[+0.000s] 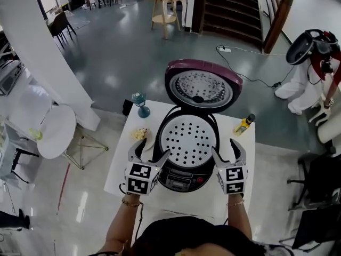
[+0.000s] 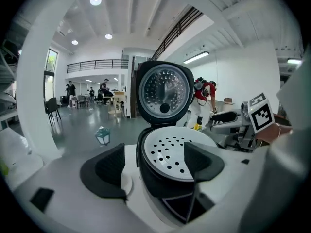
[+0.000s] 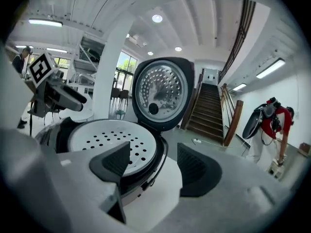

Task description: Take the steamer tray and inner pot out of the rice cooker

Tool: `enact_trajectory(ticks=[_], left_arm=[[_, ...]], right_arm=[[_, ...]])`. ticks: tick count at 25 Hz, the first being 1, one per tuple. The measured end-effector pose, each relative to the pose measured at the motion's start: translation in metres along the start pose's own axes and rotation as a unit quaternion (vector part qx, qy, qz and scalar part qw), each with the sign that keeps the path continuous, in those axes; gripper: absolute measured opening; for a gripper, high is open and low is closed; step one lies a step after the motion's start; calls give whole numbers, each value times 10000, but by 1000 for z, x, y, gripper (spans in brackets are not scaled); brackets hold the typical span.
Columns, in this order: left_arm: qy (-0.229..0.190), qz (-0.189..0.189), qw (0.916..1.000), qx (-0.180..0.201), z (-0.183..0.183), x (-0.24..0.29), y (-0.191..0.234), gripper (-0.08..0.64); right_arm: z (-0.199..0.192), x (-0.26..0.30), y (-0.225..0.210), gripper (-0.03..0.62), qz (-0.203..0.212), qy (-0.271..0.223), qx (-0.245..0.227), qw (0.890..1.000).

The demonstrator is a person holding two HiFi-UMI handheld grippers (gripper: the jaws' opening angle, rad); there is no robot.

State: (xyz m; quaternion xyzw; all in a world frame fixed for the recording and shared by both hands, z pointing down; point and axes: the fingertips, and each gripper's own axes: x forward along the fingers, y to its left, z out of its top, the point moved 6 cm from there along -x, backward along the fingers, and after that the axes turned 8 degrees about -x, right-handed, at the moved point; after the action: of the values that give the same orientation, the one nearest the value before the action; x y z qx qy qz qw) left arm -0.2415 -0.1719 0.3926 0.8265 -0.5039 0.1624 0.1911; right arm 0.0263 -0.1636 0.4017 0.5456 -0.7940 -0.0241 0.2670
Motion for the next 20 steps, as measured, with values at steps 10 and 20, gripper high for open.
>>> enact_trajectory(ticks=[10, 20], left_arm=[[1264, -606, 9891, 453, 8, 74, 11, 385], [2220, -349, 9654, 1325, 1, 112, 16, 390]], right_arm=[[5, 65, -3, 301, 595, 1044, -975, 9880], [-6, 99, 0, 301, 771, 1771, -1677, 9667]])
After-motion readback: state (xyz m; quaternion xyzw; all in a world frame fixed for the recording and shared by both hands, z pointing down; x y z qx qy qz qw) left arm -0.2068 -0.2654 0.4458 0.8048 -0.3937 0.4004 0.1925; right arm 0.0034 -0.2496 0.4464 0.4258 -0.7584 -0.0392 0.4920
